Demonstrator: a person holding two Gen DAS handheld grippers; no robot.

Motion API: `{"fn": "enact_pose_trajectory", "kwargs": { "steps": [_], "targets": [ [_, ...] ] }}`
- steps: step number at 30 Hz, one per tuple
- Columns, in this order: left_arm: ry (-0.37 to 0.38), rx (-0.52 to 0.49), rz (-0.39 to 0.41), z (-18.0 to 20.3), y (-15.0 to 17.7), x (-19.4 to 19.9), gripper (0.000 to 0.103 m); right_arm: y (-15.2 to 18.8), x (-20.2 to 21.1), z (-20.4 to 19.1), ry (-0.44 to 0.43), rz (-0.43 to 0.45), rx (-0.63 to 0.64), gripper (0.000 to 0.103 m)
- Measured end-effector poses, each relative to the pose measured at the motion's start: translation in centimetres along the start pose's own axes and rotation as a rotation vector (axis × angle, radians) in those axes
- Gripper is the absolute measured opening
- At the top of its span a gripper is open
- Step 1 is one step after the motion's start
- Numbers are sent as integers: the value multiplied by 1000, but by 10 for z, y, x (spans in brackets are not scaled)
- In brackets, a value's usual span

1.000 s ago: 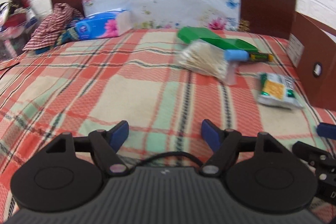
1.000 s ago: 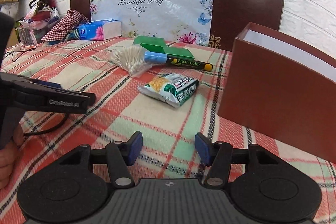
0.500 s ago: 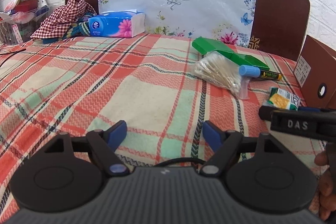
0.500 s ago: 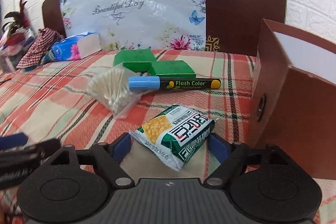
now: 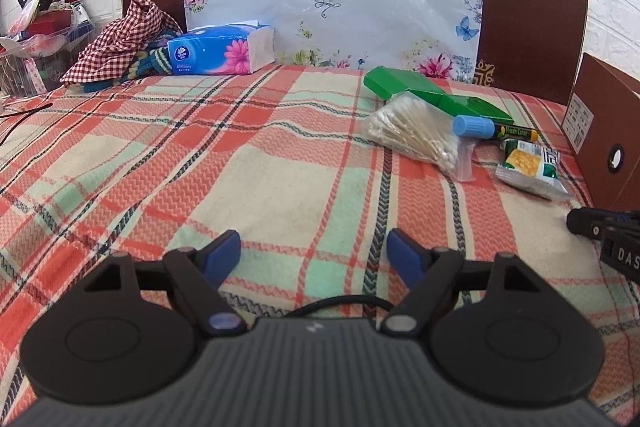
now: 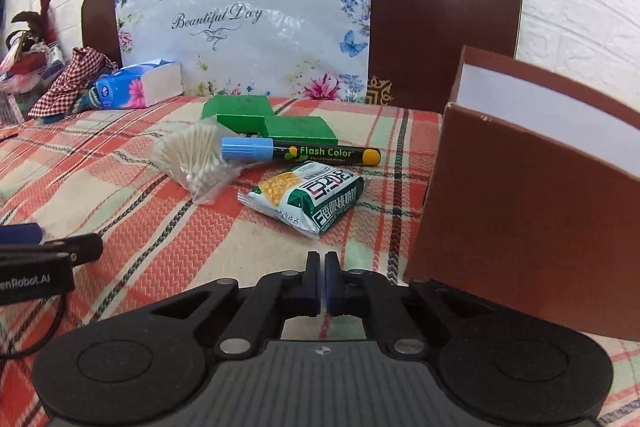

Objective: Organize objects
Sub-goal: 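Grasp the snack packet with the right gripper and lift it, then grasp the snack packet with the left gripper while the right gripper releases it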

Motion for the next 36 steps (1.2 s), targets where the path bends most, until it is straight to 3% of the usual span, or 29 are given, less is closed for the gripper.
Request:
{"fn": "enact_pose_trajectory", "kwargs": {
  "steps": [2, 3, 5, 9, 12, 18, 24, 30, 32, 34, 35, 36],
  "targets": [
    [1, 1, 0, 0, 0, 0, 82, -2, 1, -1, 14, 15, 21, 18],
    [3, 2, 0, 0, 0, 0, 83, -3, 1, -3, 21, 26, 39, 32],
    [8, 2, -1, 1, 0, 0, 84, -7, 0, -9, 35, 57, 85, 35],
    [23, 8, -4, 1, 0, -1, 85, -15, -5, -24, 76, 103, 194, 32],
    [28, 12, -6, 0, 0, -2, 86, -11, -20, -30, 66, 47, 238, 3],
    [29, 11, -8, 1, 0, -2, 86, -1, -3, -28, 31, 56, 229, 1],
    [22, -6, -12, 2, 0, -2, 86, 42, 57, -10, -18, 52, 258, 1],
    [0, -58, -39, 12, 2, 1, 86, 87, 115, 51, 81, 39, 276, 2],
    [33, -58, -68, 25, 5, 6, 85, 98, 127, 72, 126, 38, 262, 5],
    [125, -33, -97, 50, 7, 14, 85, 100, 133, 90, 144, 24, 219, 14],
    [178, -32, -108, 67, 8, 19, 82, 100, 134, 99, 131, 14, 184, 20],
    [250, -37, -122, 86, 8, 24, 78, 97, 135, 107, 114, 5, 141, 41]
  ]
}}
Point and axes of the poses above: each gripper's, at about its wrist camera, not at the fingertips, and x roughly against the way its jaws point, z to its right, y to its underside, the point moved 9 cm from there along -x, roughly the way its jaws point, and after that the axes turned 12 degrees about y, right-handed, at the moved point
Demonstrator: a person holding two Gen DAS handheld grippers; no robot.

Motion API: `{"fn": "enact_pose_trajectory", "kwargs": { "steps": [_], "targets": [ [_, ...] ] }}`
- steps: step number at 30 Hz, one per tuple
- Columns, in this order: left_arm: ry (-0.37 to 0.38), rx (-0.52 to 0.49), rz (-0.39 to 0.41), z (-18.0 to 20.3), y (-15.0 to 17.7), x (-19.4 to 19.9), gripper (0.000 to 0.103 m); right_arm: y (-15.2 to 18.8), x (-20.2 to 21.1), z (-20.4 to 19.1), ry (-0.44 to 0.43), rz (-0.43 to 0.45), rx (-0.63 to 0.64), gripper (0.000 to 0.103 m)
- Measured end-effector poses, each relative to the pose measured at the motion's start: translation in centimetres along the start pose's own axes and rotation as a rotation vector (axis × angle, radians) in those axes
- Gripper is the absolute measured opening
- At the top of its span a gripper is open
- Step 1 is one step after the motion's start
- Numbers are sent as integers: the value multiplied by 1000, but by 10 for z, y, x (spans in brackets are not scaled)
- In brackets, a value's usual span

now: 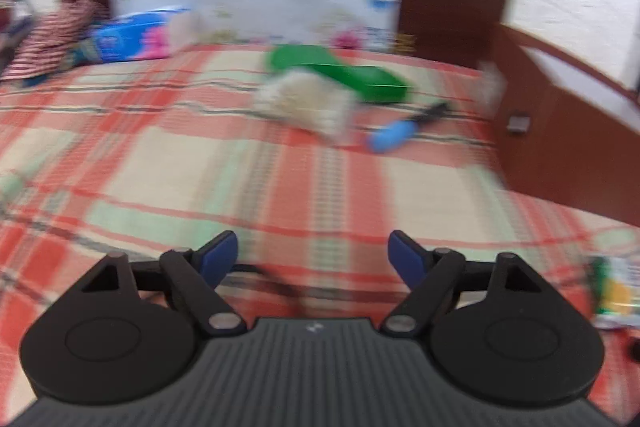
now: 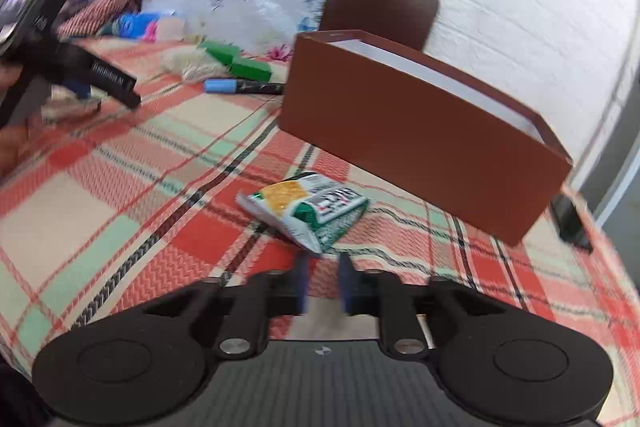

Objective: Organize objects
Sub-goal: 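Grasp the snack packet with the left gripper while the right gripper releases it, then lower the snack packet into the brown box and open the left gripper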

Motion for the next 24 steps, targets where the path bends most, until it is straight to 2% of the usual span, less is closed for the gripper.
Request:
{"fn": "enact_pose_trajectory", "kwargs": {
  "steps": [1, 4, 6, 8, 11, 13, 14, 15, 16, 17, 19, 21, 24],
  "targets": [
    [82, -1, -24, 20, 0, -1, 77, -3, -1, 7, -20, -5, -47, 50],
    [306, 3, -104, 77, 2, -6, 76, -8, -6, 15, -85, -32, -159, 51],
    [392, -15, -154, 108, 6, -13, 76, -10, -11, 14, -109, -41, -186, 52],
    [460, -28, -220, 134, 15, -23, 76, -9, -16, 8, -114, -42, -170, 59],
    [481, -65, -296, 158, 30, -40, 76, -7, -22, -2, -118, -46, -121, 63],
    [479, -81, -290, 166, 34, -45, 74, -11, -24, -6, -134, -37, -107, 65],
    [494, -91, -295, 171, 36, -45, 58, -13, -27, -9, -146, -38, -105, 64],
    [514, -94, -313, 176, 37, -46, 46, -14, -31, -11, -157, -43, -106, 60],
    [503, -98, -312, 179, 34, -47, 45, -16, -34, -13, -155, -43, -107, 53],
    [499, -101, -309, 180, 30, -45, 42, -18, -35, -14, -145, -37, -108, 52],
    [506, -105, -283, 184, 18, -36, 41, -22, -33, -12, -127, -13, -128, 44],
    [544, -142, -215, 197, -3, -17, 41, -30, -21, -5, -104, 77, -153, 43],
    [584, -218, -125, 223, -36, 0, 41, -50, 5, 12, 8, 269, -152, 43]
  ]
}}
Point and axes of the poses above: each gripper's, at about its wrist camera, not at the fingertips, and x roughly against the way its jaws point, z to its right, y to its underside, the point moved 9 cm from there along -x, roughly the way its jaws point, and after that the axes turned 12 degrees about y, right-handed, at the moved point
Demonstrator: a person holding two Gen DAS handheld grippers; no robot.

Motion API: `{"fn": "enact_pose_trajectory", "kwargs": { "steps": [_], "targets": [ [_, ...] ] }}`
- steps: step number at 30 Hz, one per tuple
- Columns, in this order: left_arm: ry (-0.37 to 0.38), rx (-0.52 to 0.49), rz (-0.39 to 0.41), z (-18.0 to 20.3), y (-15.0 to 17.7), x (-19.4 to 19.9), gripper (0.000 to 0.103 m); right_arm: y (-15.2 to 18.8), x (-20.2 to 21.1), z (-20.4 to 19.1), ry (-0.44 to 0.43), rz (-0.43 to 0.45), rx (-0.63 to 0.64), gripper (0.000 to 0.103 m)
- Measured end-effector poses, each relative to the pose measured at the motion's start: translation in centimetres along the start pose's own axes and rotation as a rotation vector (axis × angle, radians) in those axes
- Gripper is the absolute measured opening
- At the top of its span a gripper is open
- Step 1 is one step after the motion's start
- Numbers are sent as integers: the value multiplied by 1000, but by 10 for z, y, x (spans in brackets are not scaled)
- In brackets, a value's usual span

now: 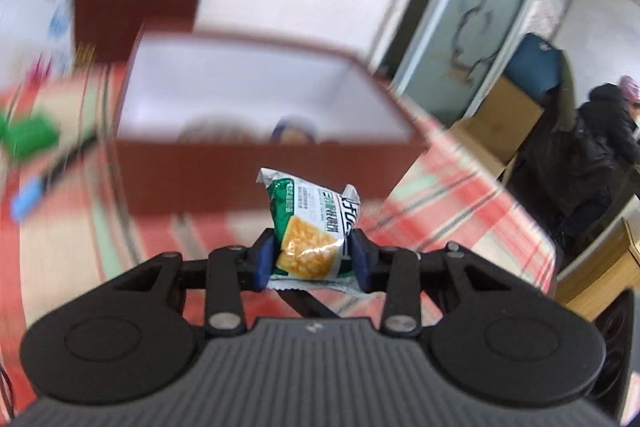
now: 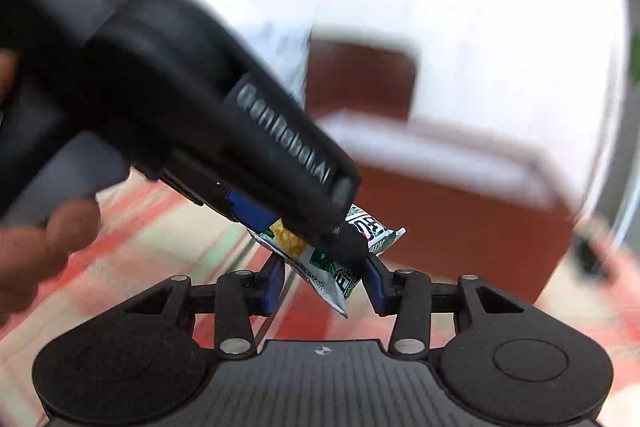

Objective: Organize objects
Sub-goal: 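Lower the snack packet into the brown box and open the left gripper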

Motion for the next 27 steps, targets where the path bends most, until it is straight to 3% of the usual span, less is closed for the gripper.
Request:
{"fn": "enact_pose_trajectory", "kwargs": {
  "steps": [4, 7, 10, 11, 12, 13, 17, 23, 27],
  "targets": [
    [2, -109, 33, 21, -46, -22, 41, -31, -8, 29, 107, 121, -44, 43],
    [-19, -145, 36, 23, -71, -51, 42, -44, -35, 51, 156, 114, -68, 43],
    [-105, -170, 44, 11, -87, -79, 55, -49, -69, 69, 176, 93, -91, 45],
    [-149, -165, 36, 4, -89, -87, 56, -49, -83, 72, 187, 80, -85, 49],
    [-192, -153, 15, -4, -88, -94, 56, -46, -98, 74, 199, 55, -67, 61],
    [-221, -133, -1, -11, -86, -98, 56, -43, -111, 75, 218, 32, -51, 63],
    [-209, -109, 30, -18, -78, -80, 63, -48, -103, 83, 227, 69, -131, 69],
    [-249, -141, 97, -12, -54, -37, 62, -29, -60, 60, 236, 115, -156, 69],
    [-303, -133, 135, -23, -28, 2, 63, -18, -42, 31, 159, 79, -161, 69]
  ]
}}
Point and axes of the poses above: each gripper's, at about its wrist camera, not at the fingertips, and x roughly against the way its jaws point, z to its right, y to its underside, the point moved 9 cm from there along -x, roughly the way its jaws point, and after that the axes turned 12 degrees about y, right-handed, at the moved point
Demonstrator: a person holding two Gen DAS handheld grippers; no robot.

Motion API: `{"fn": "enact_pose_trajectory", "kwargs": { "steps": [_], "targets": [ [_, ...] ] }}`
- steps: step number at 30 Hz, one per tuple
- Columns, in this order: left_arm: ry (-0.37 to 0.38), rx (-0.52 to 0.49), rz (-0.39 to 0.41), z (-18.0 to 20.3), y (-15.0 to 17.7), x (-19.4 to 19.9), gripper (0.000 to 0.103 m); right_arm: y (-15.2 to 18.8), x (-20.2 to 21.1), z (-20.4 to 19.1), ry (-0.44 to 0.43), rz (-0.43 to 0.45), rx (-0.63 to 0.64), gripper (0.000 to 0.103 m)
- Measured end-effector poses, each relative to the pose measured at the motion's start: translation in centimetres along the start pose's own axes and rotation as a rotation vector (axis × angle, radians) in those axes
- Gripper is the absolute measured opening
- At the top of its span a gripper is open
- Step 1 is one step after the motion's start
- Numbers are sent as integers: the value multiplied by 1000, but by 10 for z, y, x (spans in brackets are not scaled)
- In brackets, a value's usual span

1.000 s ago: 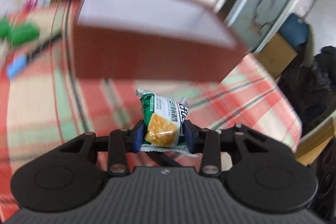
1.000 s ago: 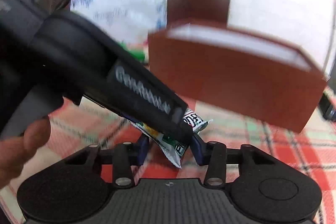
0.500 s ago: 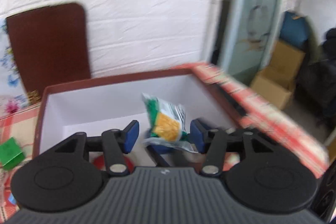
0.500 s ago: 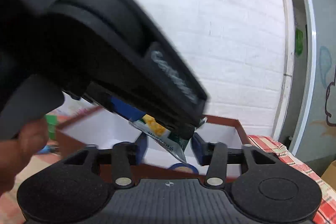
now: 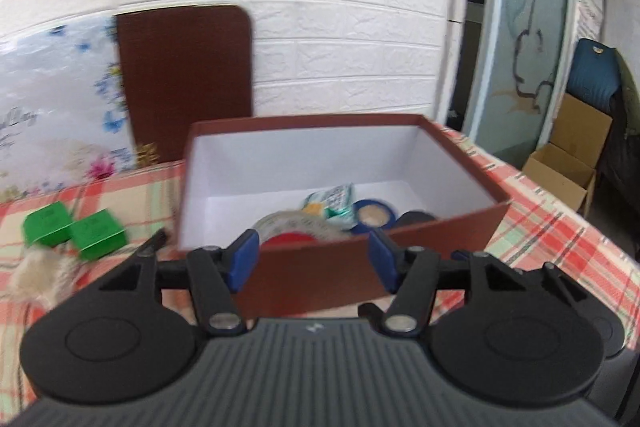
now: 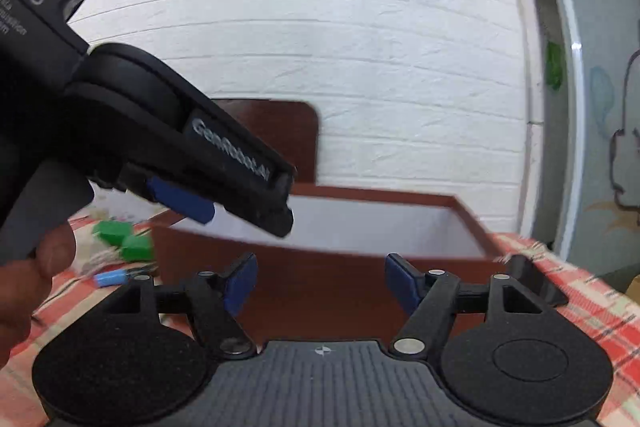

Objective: Organize objects
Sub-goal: 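Lower the snack packet into the brown box and open the left gripper, then move the right gripper to the cotton swab bag and grasp it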

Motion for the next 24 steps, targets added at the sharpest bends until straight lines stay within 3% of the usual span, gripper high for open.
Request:
{"fn": "enact_pose_trajectory", "kwargs": {
  "steps": [5, 10, 15, 17, 18, 20, 24],
  "targets": [
    [-142, 96, -94, -63, 62, 21, 63, 24, 12, -44, -150, -134, 69, 66],
    [-321, 200, -153, -146, 119, 52, 63, 37, 14, -87, -272, -197, 187, 53],
    [-536, 258, -119, -237, 137, 97, 64, 44, 21, -128, -377, -262, 232, 43],
    [-621, 264, -83, -267, 144, 114, 73, 39, 16, -143, -396, -254, 253, 43],
    [-625, 299, -51, -279, 148, 120, 81, 35, 10, -153, -407, -244, 267, 43],
    [-580, 414, 32, -292, 149, 132, 79, 28, 1, -176, -431, -220, 296, 43],
    [-580, 375, 29, -288, 147, 127, 79, 20, -30, -218, -448, -227, 313, 43]
  ]
}}
Point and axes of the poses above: each gripper's, at about its wrist camera, not at the fingertips, and x roughly against the way its jaws point, z to its right, y to its underside, the point moved 9 cm from there along -x, roughly the way its jaws point, and after that the axes turned 12 degrees about y, right-handed, at the moved point
